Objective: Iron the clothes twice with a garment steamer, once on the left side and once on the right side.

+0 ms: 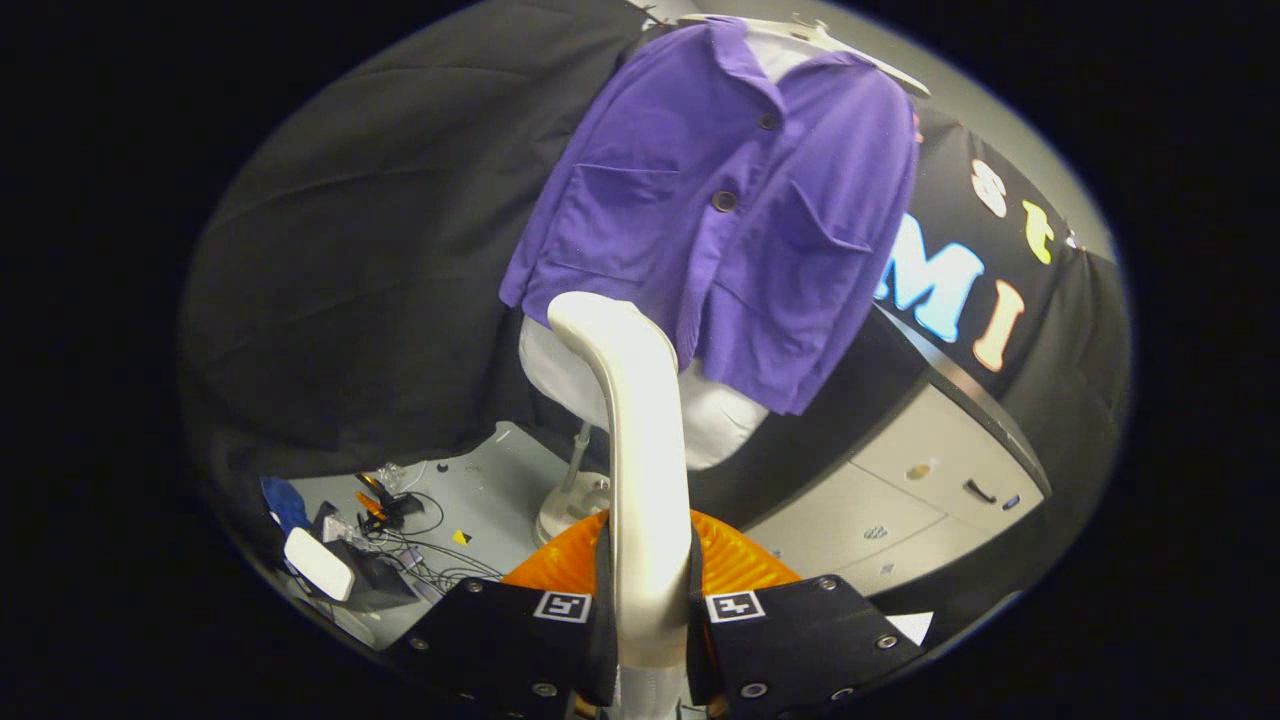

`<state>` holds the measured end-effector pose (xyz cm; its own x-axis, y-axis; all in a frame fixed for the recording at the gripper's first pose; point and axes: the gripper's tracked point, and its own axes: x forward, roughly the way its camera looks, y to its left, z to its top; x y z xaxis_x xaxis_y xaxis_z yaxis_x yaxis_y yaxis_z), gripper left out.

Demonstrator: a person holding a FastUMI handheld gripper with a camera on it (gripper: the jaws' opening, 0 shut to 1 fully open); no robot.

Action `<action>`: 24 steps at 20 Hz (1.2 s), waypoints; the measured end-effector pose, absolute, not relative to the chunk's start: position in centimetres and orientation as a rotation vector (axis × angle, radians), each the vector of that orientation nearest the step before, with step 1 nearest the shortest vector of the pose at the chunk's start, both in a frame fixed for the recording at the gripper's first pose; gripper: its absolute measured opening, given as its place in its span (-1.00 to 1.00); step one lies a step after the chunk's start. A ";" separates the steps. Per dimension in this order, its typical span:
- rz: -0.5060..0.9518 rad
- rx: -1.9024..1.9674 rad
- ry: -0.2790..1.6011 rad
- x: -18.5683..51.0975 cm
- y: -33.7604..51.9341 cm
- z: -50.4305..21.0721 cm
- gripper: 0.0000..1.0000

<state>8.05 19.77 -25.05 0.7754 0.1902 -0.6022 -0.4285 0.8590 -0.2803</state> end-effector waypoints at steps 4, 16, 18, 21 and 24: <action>0.285 -0.363 0.654 4.0 14.3 -24.4 -0.46; 0.224 -0.068 0.243 1.6 5.5 -6.6 -0.46; 0.222 -0.039 0.174 1.6 4.8 -3.6 -0.46; 0.183 0.001 0.121 1.7 3.7 -1.1 -0.46; 0.123 0.030 0.089 1.7 3.1 0.9 -0.46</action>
